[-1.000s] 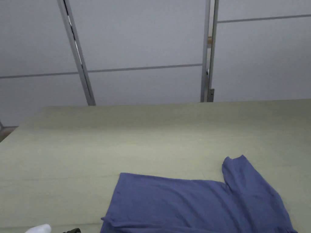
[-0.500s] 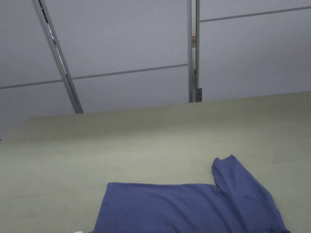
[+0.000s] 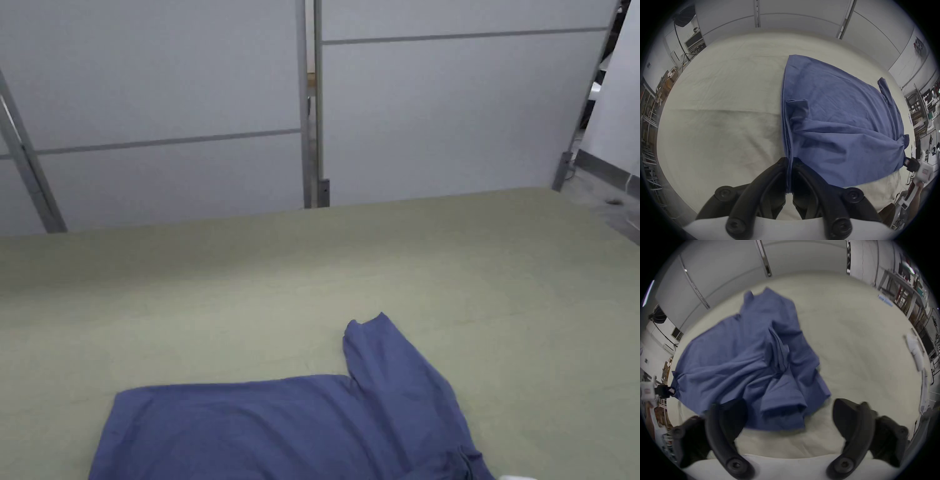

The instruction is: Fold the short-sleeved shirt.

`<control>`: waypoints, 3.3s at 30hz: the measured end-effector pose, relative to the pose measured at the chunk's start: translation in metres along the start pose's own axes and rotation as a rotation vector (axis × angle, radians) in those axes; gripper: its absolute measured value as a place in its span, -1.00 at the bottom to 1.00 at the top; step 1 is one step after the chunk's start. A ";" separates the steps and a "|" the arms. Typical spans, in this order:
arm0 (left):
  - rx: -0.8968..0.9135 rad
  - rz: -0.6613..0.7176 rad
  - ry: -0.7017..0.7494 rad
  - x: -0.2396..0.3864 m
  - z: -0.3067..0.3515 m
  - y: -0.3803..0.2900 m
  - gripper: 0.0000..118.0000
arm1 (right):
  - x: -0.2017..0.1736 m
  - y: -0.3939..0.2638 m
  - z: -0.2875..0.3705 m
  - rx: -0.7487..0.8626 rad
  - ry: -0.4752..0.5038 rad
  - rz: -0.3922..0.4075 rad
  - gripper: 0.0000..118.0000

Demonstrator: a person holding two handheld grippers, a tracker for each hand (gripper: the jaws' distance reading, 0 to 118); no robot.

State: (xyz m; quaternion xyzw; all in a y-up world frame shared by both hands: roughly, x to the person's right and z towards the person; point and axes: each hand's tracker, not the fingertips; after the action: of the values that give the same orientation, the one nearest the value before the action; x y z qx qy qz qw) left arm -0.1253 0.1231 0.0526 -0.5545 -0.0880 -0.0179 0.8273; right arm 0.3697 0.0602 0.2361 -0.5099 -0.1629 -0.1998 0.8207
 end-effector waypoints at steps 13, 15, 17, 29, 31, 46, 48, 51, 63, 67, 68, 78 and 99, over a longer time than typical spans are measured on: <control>0.040 0.065 -0.081 -0.029 0.060 -0.032 -0.92 | -0.003 -0.001 0.106 0.101 0.126 0.016 -0.77; 0.035 0.099 -0.094 -0.041 0.082 -0.044 -0.92 | 0.002 -0.013 0.135 0.134 0.151 0.048 -0.77; 0.013 0.116 -0.072 -0.052 0.093 -0.062 -0.92 | 0.007 -0.029 0.160 0.135 0.131 0.060 -0.77; -0.158 0.220 0.034 -0.071 0.033 -0.149 -0.45 | 0.008 -0.108 0.088 -0.112 -0.142 0.215 -0.36; -0.117 0.170 0.100 -0.073 0.054 -0.146 0.70 | 0.007 -0.106 0.105 -0.050 -0.183 0.254 0.54; 0.748 0.121 -0.179 -0.032 0.255 -0.092 -1.00 | -0.042 -0.063 0.298 0.798 0.124 0.053 -0.85; 0.693 0.055 -0.148 -0.028 0.240 -0.070 -1.00 | -0.050 -0.064 0.291 0.768 0.129 0.082 -0.85; 0.578 -0.012 -0.156 -0.028 0.211 -0.021 -1.00 | -0.049 -0.065 0.277 0.734 0.117 0.089 -0.85; -0.133 0.140 0.060 -0.032 -0.051 0.085 1.00 | -0.019 -0.054 0.219 0.548 0.026 -0.057 -0.85; -0.167 0.193 0.077 -0.030 -0.088 0.081 0.63 | 0.001 -0.052 0.196 0.500 -0.010 -0.092 -0.85; -0.152 0.169 0.095 -0.025 -0.086 0.082 0.63 | 0.001 -0.052 0.192 0.482 -0.023 -0.097 -0.85; 0.007 -0.018 0.064 0.019 -0.038 0.067 -0.94 | -0.012 0.019 0.103 0.316 -0.130 0.056 1.00; 0.030 -0.054 0.054 -0.001 0.022 0.030 -0.94 | -0.023 0.082 0.039 0.006 -0.028 0.168 -0.92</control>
State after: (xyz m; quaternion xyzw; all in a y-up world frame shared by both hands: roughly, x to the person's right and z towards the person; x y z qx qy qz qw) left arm -0.1252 0.1546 0.0332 -0.5389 -0.0808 -0.0539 0.8368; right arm 0.3877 0.1321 0.1786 -0.5220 -0.1318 -0.1223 0.8338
